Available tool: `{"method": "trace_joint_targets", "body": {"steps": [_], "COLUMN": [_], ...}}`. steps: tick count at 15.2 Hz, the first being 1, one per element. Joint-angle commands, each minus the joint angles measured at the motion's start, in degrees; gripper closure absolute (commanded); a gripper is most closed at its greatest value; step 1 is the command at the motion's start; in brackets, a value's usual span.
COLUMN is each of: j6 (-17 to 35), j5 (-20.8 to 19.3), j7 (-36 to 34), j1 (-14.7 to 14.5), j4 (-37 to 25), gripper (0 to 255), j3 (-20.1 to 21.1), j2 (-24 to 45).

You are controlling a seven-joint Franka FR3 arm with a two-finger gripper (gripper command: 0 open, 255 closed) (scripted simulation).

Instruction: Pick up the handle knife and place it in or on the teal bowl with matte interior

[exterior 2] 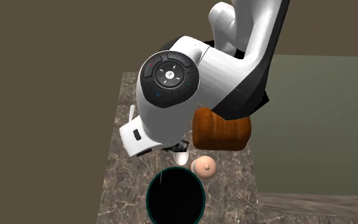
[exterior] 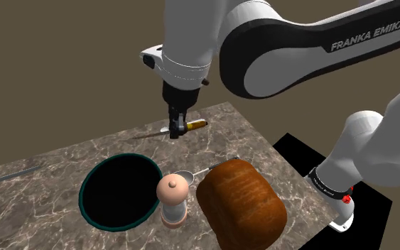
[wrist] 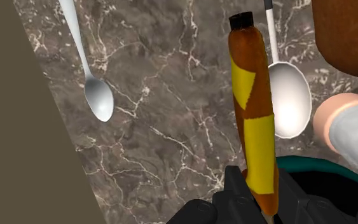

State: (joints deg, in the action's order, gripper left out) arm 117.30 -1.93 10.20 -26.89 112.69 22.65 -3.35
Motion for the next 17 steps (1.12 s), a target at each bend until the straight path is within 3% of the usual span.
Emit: {"method": "trace_joint_targets", "body": {"steps": [1,6,11,17], "j6": [-0.61,-4.44,-10.63,-6.13], "j5": [-2.2,-7.93,-13.74,-14.02], "j7": [-3.18,-10.13,-15.42,-16.02], "j1": [-0.93,-4.9,-11.36,-11.01], "j4": [-4.46,-17.37,-34.26,-29.83], "gripper": [255,255,255,255], "j3": [1.39,3.46,3.75,3.41], "j2": [4.35,15.03,27.37,27.51]}}
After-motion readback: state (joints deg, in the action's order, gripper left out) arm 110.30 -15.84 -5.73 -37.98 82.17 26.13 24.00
